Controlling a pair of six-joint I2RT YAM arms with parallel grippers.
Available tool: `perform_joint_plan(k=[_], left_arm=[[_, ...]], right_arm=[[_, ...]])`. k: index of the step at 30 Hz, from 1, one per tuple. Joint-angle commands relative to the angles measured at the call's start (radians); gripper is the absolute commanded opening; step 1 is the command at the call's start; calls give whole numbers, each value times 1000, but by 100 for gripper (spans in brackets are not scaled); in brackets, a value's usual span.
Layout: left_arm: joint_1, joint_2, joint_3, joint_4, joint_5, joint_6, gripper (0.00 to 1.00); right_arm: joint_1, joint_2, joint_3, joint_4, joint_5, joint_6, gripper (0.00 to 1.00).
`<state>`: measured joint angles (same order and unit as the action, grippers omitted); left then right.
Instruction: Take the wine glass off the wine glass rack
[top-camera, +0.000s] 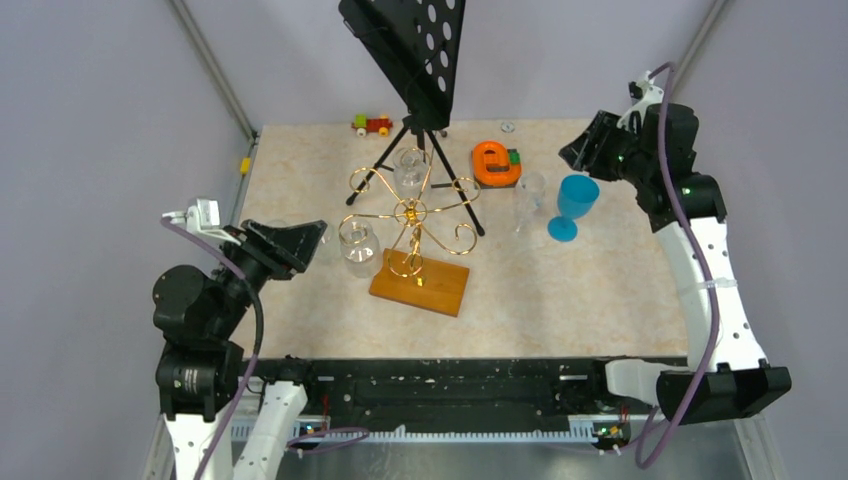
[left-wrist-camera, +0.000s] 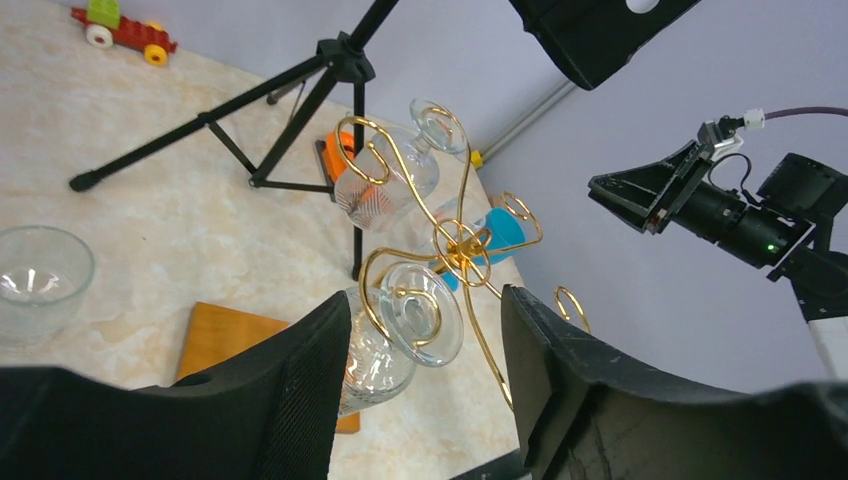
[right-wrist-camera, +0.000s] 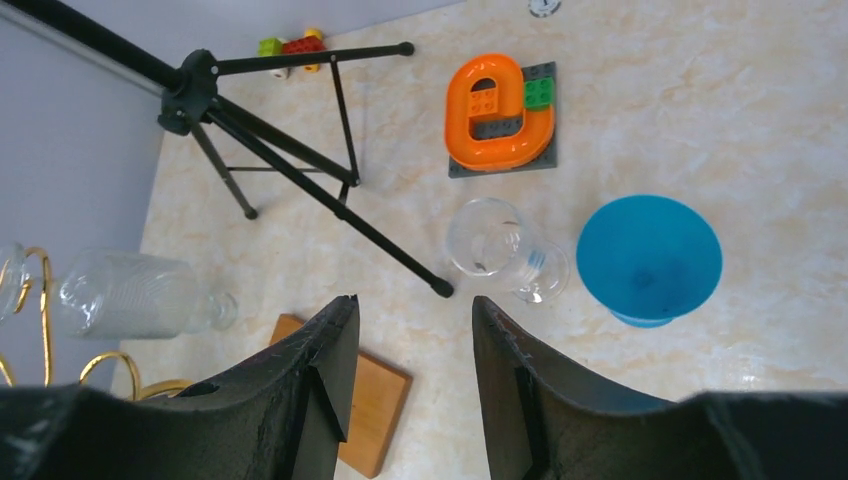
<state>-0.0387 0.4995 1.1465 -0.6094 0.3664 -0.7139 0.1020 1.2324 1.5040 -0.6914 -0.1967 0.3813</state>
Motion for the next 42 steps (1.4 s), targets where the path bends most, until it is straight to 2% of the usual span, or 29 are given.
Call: perform_joint_plan(k=[1, 7, 14, 20, 25, 30, 33, 38, 42], left_arm=[[-1, -4, -35, 27, 31, -74, 60], [-1, 23, -71, 40, 103, -135, 59], [-2, 41, -154, 170, 204, -248, 49], [-1, 54, -164, 186, 219, -263, 45], [-2, 64, -158, 220, 260, -288, 38], [-2, 64, -139, 166, 227, -244, 34], [-1, 64, -115, 104, 177, -193, 40], [-1, 58, -95, 68, 148, -150, 42], [-2, 59, -59, 7, 95, -95, 38]], right_arm=[[3, -54, -45, 82, -65, 71, 47], [3, -97, -79, 96, -43, 77, 47], [3, -120, -105, 114, -33, 77, 47], [4, -124, -122, 119, 7, 70, 47], [3, -127, -146, 122, 23, 68, 47], [4, -130, -145, 123, 29, 67, 47], [3, -128, -144, 127, 22, 69, 47], [3, -127, -144, 127, 10, 76, 47], [3, -128, -145, 129, 6, 76, 47]])
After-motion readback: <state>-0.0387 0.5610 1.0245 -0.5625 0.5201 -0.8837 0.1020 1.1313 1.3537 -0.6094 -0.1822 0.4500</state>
